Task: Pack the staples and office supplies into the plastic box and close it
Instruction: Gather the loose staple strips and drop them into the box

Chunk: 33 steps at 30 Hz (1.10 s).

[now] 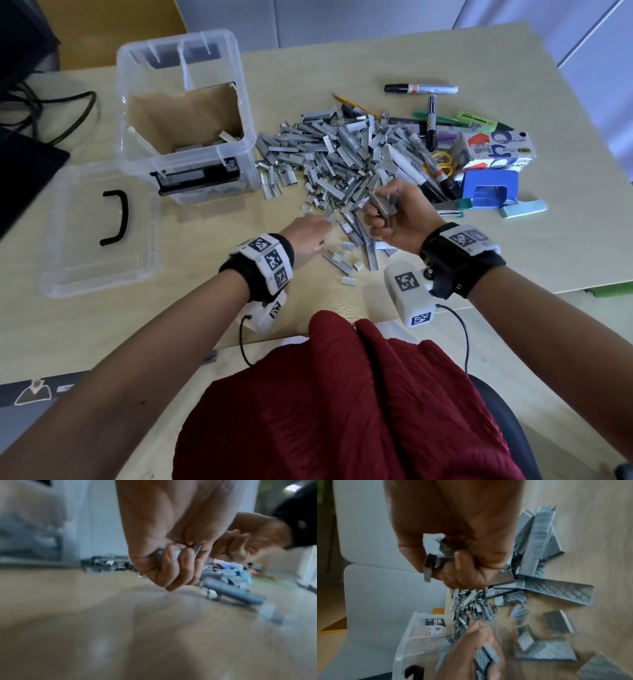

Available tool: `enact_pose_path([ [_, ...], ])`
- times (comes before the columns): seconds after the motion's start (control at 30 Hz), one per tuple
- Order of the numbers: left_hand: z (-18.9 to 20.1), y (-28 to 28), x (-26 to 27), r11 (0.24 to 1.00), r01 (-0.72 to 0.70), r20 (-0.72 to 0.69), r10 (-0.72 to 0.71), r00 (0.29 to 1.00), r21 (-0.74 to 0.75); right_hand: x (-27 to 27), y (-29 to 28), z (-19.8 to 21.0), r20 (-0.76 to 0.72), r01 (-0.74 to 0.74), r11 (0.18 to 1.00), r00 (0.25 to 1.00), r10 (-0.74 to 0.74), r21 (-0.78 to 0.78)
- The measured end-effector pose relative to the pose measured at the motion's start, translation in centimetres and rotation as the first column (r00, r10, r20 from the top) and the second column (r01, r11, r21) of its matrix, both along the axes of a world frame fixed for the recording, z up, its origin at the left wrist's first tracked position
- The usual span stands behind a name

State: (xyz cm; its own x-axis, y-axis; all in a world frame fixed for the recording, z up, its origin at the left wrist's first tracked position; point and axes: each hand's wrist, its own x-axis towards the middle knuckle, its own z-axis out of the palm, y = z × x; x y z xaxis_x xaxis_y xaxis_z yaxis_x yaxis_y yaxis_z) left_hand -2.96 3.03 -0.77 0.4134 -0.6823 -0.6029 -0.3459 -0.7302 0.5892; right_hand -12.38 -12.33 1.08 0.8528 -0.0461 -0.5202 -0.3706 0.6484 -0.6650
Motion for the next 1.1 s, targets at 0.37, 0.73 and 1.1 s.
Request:
enact_pose_path([
  [0.37,1.4,-0.3,0.1,0.947,-0.281,-0.38,0.206,0.902,-0.154,-1.3,0.6,0.1,-0.227,-0.351,0.739,0.936,0.269,-0.575],
  [0.73,1.8,-0.1,-1.1,0.768,0.552,0.389,-0.64,0.662,0.324,-2.7,2.1,-1.0,-0.564,-0.471,-0.314,0.643,0.517,-0.824],
  [1.1,1.2,0.4,-2.2,0.668,0.598,0.558,-0.728,0.399,0.443,-1.8,0.6,-0.8,-0.305,-0.454,0.478,0.882,0.359,-0.752],
])
